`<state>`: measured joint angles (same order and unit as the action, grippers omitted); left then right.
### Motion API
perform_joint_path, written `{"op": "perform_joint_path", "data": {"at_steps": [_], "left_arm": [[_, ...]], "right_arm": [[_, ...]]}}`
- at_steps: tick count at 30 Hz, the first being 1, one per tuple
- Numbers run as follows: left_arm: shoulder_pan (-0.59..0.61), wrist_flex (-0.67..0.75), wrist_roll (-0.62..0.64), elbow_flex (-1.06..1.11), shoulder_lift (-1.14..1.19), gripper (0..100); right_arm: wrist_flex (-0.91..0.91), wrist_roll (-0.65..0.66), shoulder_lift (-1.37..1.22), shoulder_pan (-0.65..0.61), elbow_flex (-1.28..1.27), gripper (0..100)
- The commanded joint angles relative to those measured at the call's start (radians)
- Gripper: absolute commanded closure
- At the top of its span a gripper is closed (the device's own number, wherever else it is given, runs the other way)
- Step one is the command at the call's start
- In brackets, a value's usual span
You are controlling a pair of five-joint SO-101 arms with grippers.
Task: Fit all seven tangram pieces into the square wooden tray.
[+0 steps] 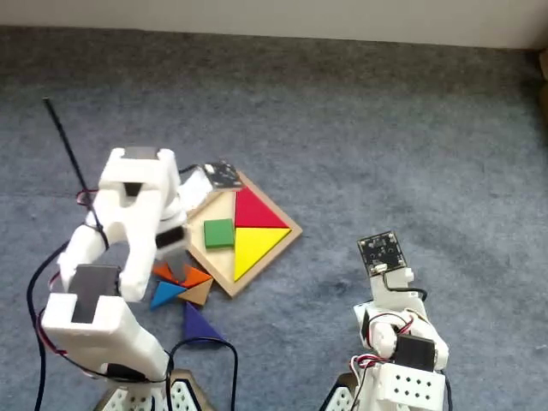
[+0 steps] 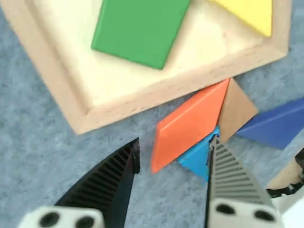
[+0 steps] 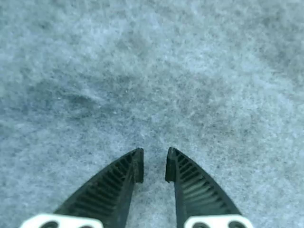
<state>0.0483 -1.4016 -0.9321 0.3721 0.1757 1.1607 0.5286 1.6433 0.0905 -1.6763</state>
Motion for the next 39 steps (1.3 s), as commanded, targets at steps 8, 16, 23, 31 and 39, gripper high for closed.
{"op": "perform_joint_path", "data": {"at_steps": [8,16,23,31,39], "left_arm": [[-0.068,0.158,0.147,0.104,-0.041,77],[0.097,0.167,0.153,0.093,-0.042,77],[0.305,0.295,0.259,0.093,-0.042,77],[0.407,0.229,0.351,-0.048,-0.054,76],[0.403,-0.126,0.124,-0.364,-0.047,76]], "right_arm": [[-0.016,0.006,0.002,0.016,-0.067,90.8],[-0.015,0.006,0.002,0.016,-0.067,90.8],[-0.013,0.006,0.002,0.016,-0.067,90.8],[-0.013,0.006,0.002,0.016,-0.067,90.8],[-0.012,0.006,0.002,0.016,-0.067,90.8]]}}
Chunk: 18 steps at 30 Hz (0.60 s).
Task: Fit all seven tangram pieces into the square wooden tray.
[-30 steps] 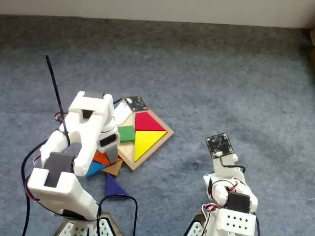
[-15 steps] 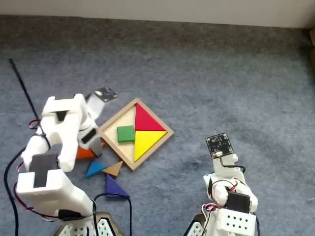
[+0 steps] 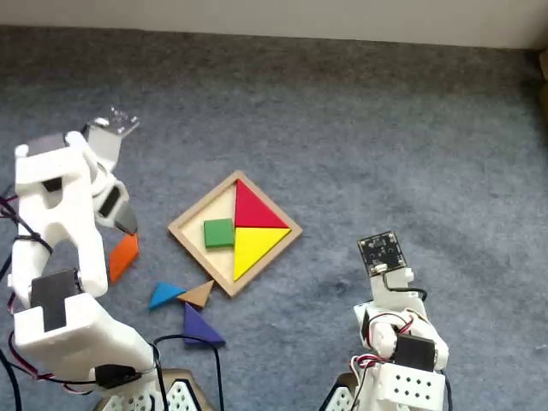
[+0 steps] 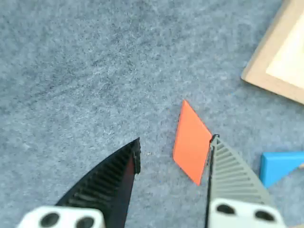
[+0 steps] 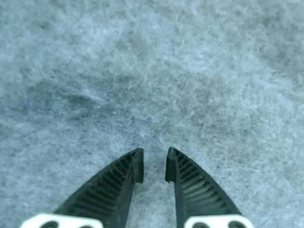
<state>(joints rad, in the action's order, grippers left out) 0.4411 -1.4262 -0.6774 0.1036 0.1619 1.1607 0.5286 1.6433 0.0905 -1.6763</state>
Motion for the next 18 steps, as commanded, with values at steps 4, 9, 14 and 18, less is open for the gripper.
{"op": "perform_joint_path", "data": {"at_steps": [4,9,14,18], "left_arm": [[0.018,-0.141,-0.245,-0.093,-0.027,76],[0.013,-0.052,-0.296,0.05,-0.027,76],[0.015,0.186,-0.342,0.223,-0.027,76],[0.002,0.278,-0.342,0.308,-0.027,76]], "right_arm": [[-0.012,0.006,0.002,0.018,-0.067,90.8],[-0.012,0.006,0.002,0.018,-0.067,90.8],[-0.013,0.006,0.002,0.035,-0.067,90.8],[-0.018,0.006,0.002,0.05,-0.067,90.8]]}}
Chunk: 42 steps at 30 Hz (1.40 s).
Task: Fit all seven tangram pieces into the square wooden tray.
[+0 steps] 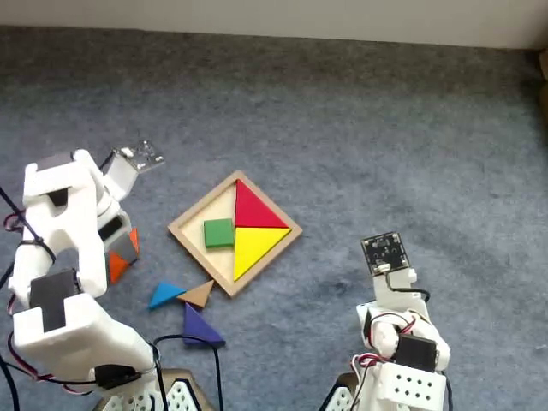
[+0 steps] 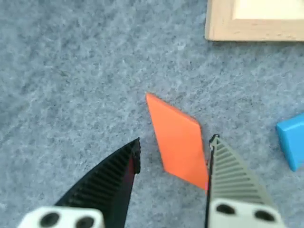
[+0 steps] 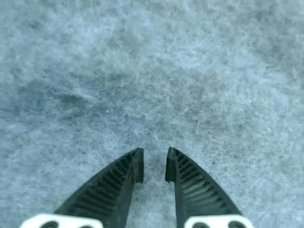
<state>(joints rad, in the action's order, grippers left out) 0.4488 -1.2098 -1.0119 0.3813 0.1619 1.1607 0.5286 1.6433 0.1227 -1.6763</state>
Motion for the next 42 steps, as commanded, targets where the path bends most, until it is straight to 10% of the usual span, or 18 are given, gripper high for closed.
{"op": "perform_joint_path", "data": {"at_steps": [1,13,22,29,42], "left_arm": [[-0.012,0.074,-0.008,0.045,-0.027,76],[-0.019,0.29,-0.003,0.222,-0.038,91],[-0.125,-0.143,0.06,0.056,-0.139,99],[-0.285,-0.178,0.245,0.015,-0.265,99],[-0.506,0.186,0.523,0.016,-0.28,99]], "right_arm": [[-0.018,0.006,0.002,0.018,-0.067,90.8],[-0.018,0.006,0.002,0.019,-0.067,90.8],[-0.018,0.006,0.002,0.019,-0.067,90.8],[-0.018,0.006,0.002,0.021,-0.067,90.8],[-0.018,0.006,0.002,0.021,-0.067,90.8]]}}
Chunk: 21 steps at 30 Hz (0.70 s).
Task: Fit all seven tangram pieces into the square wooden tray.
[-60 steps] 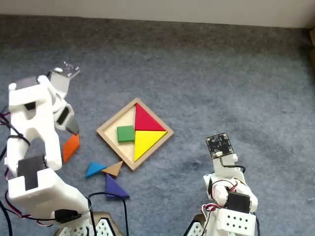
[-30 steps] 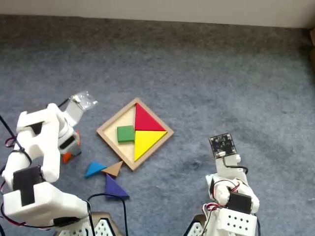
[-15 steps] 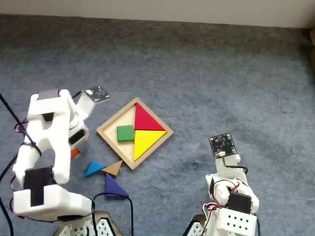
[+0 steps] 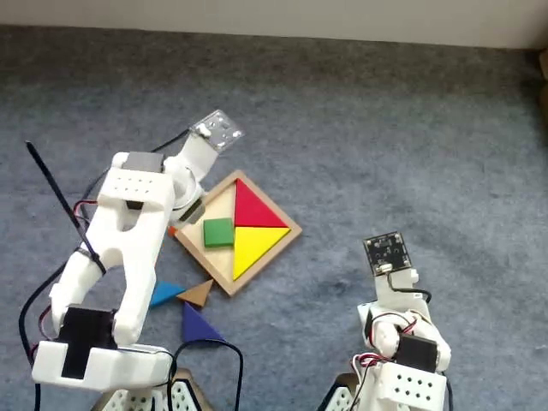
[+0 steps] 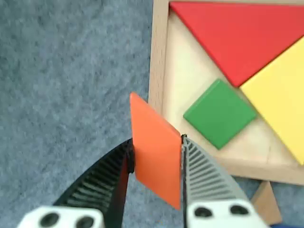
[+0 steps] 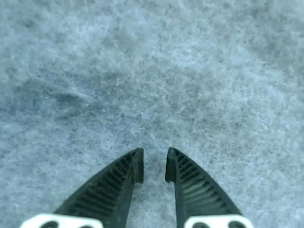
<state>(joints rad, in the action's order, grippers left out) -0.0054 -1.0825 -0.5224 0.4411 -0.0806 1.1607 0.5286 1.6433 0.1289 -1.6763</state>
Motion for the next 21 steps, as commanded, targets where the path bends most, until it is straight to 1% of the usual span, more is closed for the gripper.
{"op": "perform_joint_path", "data": {"at_steps": [1,4,7,12,18,19,21], "left_arm": [[-0.067,0.072,0.04,-0.044,-0.038,99],[-0.105,0.104,0.038,-0.044,-0.036,99],[-0.13,0.137,0.038,-0.068,0.018,99],[-0.134,0.129,0.038,-0.234,0.217,99],[-0.145,-0.029,0.034,-0.466,0.412,99],[-0.15,-0.061,0.032,-0.501,0.44,98],[-0.154,-0.14,0.032,-0.564,0.486,93]], "right_arm": [[-0.018,0.006,0.002,0.015,-0.067,90.8],[-0.018,0.006,0.002,0.015,-0.067,90.8],[-0.018,0.006,0.002,0.015,-0.065,90.8],[-0.018,0.006,0.002,0.015,-0.065,90.8],[-0.018,0.006,0.002,0.015,-0.065,90.8],[-0.018,0.006,0.002,0.015,-0.065,90.8],[-0.018,0.006,0.002,0.015,-0.065,90.8]]}}
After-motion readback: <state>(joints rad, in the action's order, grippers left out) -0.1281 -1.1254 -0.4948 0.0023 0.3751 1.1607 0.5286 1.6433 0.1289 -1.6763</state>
